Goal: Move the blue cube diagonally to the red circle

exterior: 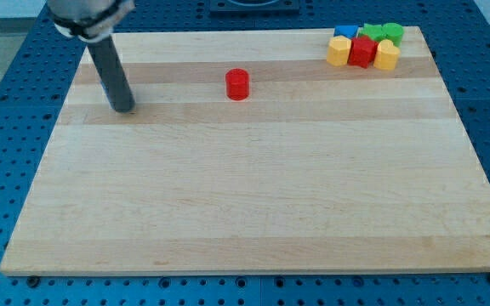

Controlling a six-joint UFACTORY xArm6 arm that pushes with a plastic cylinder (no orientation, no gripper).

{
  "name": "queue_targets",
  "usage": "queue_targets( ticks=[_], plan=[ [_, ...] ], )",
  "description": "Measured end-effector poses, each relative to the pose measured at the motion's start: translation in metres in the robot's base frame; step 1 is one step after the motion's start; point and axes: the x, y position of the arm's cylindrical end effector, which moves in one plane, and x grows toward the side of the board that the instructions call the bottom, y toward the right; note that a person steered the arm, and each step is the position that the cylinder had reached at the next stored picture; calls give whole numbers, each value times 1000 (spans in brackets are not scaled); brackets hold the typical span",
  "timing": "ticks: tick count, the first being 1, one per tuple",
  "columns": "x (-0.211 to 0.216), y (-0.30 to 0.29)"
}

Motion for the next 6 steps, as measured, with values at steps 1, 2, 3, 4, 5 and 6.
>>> queue_targets(
  ticks=[1,2,3,4,5,6],
  plan=[
    [-33,-12],
    [-27,-13],
    [-24,-44],
    [-29,-74],
    [-61,-56],
    [-85,-11]
  ],
)
